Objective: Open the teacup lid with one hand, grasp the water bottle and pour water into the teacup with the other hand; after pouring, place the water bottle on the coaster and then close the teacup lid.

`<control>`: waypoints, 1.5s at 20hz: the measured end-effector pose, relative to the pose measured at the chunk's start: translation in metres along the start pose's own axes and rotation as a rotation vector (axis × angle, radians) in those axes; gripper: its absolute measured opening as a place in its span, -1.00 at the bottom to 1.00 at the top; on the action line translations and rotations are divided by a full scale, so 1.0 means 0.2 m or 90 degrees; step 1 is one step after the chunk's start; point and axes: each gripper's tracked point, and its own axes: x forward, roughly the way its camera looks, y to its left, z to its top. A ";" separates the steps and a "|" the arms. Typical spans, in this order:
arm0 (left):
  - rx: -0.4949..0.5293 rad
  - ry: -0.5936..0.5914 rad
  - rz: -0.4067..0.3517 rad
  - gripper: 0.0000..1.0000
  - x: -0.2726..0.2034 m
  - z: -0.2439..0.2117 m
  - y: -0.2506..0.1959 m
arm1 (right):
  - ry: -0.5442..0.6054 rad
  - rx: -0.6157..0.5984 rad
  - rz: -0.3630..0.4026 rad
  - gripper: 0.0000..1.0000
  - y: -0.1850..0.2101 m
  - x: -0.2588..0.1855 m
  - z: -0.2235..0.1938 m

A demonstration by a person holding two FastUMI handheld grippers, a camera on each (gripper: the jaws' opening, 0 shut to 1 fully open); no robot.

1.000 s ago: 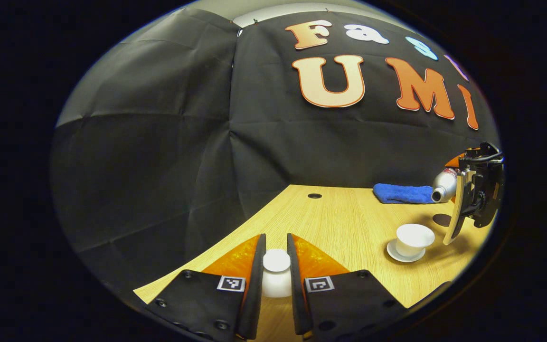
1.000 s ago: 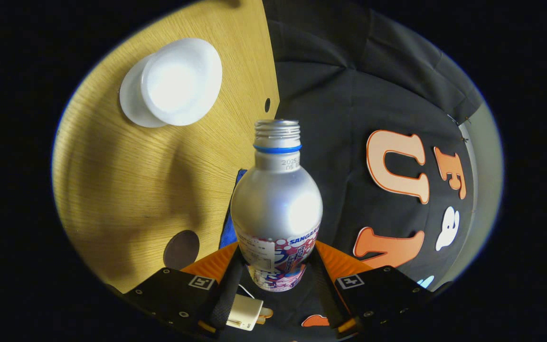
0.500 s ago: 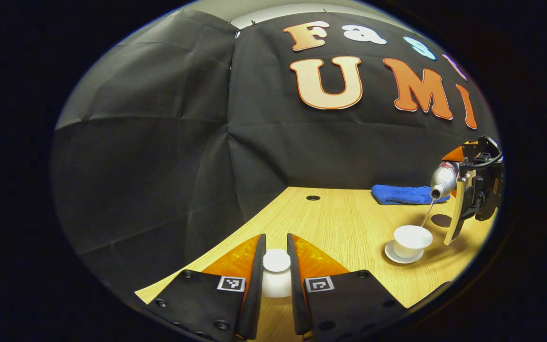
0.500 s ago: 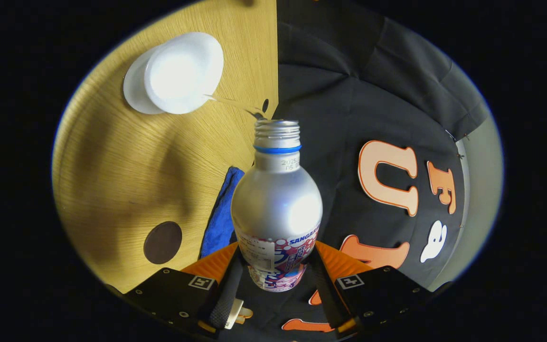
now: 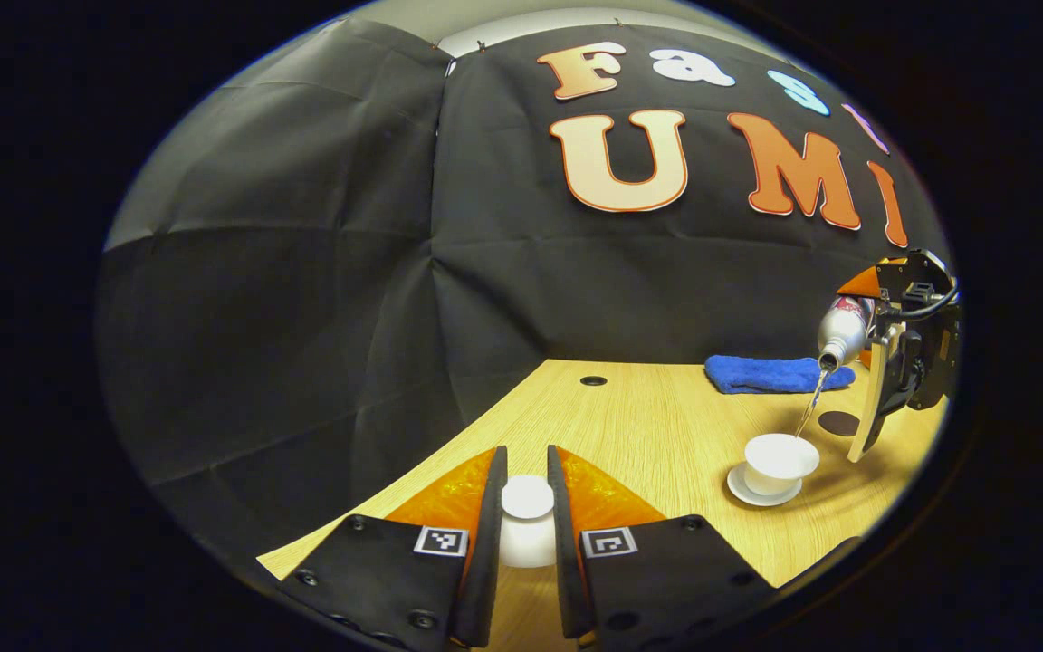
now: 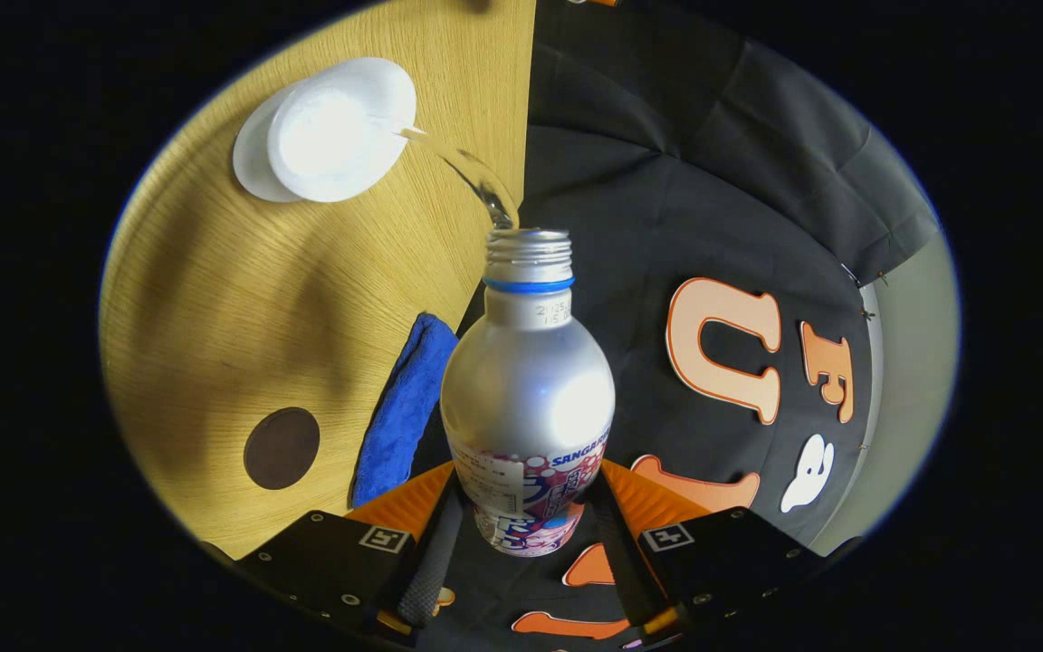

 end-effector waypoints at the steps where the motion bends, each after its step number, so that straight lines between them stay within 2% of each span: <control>1: 0.000 0.000 -0.001 -0.36 0.00 0.01 0.00 | 0.000 -0.004 -0.001 0.55 -0.01 0.00 0.00; 11: 0.002 -0.003 -0.007 -0.41 -0.02 0.03 -0.02 | -0.010 -0.039 -0.039 0.55 -0.15 0.02 -0.02; 13: 0.001 -0.003 -0.008 -0.36 -0.01 0.03 -0.03 | -0.015 -0.048 -0.044 0.48 -0.16 0.02 0.00; 14: 0.000 -0.003 -0.008 -0.36 -0.02 0.03 -0.03 | -0.017 -0.050 -0.046 0.55 -0.17 0.02 0.00; 16: 0.003 0.000 -0.007 -0.41 -0.02 0.02 -0.03 | -0.022 -0.056 -0.050 0.55 -0.17 0.03 0.03; 17: 0.002 0.001 -0.008 -0.36 -0.02 0.02 -0.03 | -0.026 -0.062 -0.050 0.55 -0.16 0.03 0.04; 23: 0.001 0.005 -0.006 -0.36 -0.02 0.01 -0.02 | -0.038 -0.104 -0.060 0.55 -0.13 0.04 0.09; 24: -0.001 0.005 -0.006 -0.41 -0.02 0.01 -0.02 | -0.039 -0.111 -0.063 0.55 -0.13 0.04 0.09; 25: -0.001 0.007 -0.006 -0.36 -0.02 0.00 -0.02 | -0.042 -0.116 -0.064 0.55 -0.13 0.04 0.10; 30: -0.003 0.007 -0.007 -0.36 -0.03 0.01 -0.03 | -0.055 -0.143 -0.071 0.55 -0.11 0.04 0.16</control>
